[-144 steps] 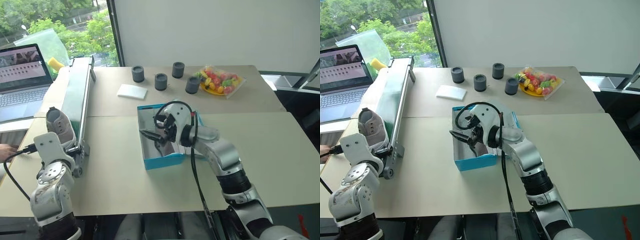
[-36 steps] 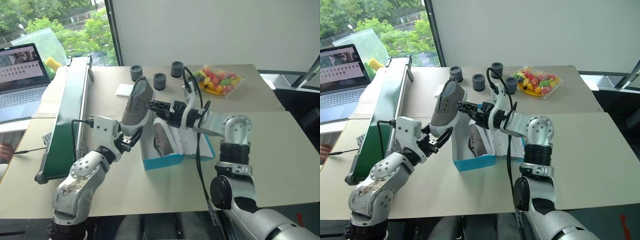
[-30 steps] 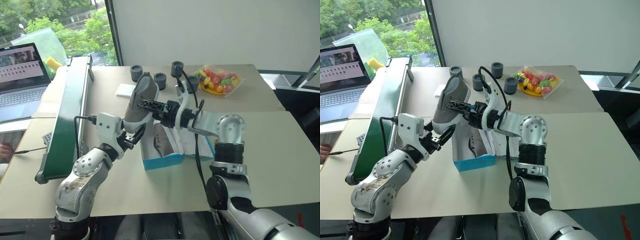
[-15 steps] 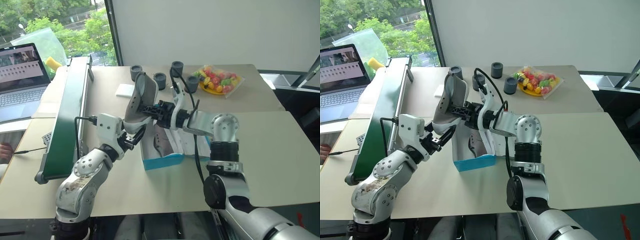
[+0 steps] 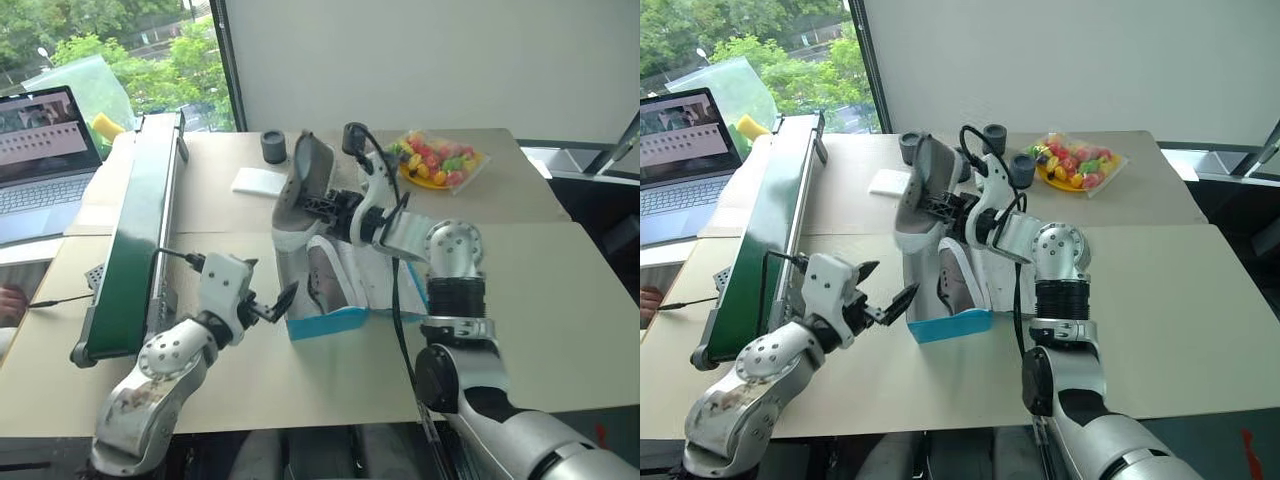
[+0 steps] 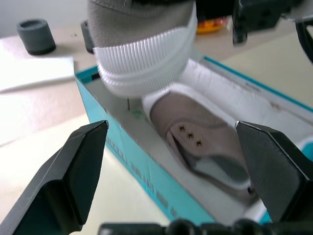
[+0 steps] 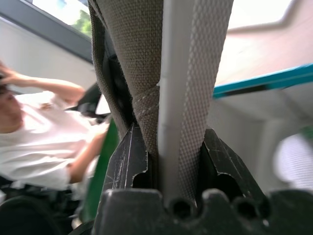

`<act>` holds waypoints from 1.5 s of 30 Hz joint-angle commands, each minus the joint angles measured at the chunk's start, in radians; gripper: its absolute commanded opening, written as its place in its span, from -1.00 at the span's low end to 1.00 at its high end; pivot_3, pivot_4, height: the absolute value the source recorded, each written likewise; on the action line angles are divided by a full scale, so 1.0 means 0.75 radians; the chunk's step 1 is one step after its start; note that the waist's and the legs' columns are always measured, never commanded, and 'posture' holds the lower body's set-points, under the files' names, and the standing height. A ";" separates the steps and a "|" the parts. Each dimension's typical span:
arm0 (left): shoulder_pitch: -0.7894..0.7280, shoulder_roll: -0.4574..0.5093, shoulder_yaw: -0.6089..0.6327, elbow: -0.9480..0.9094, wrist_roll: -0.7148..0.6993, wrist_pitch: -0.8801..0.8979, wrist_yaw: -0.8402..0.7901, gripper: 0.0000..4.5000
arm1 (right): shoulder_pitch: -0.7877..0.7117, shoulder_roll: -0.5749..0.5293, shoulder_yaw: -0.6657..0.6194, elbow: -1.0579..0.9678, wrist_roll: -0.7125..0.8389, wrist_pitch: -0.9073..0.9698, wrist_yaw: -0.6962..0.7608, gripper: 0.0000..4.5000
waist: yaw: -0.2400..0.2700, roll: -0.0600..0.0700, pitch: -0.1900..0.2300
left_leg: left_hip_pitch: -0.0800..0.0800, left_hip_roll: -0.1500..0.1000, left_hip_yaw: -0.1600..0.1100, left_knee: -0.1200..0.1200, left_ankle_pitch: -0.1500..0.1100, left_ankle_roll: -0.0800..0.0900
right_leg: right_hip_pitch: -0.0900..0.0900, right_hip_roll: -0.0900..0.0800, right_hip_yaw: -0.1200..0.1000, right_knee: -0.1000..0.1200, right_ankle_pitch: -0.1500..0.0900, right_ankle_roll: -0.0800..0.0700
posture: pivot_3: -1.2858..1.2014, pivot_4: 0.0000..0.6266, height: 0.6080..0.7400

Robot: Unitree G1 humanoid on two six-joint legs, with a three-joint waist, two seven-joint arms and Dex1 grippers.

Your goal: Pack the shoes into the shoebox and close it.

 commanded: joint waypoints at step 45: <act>0.091 0.059 0.033 -0.088 0.000 -0.072 -0.083 1.00 | -0.466 0.023 0.721 0.888 -0.751 0.090 0.768 0.45 | -0.002 0.001 -0.001 | 0.009 0.000 -0.001 -0.001 0.000 0.000 | 0.005 0.001 0.000 0.003 -0.001 -0.002 | 0.03 -0.52 1.00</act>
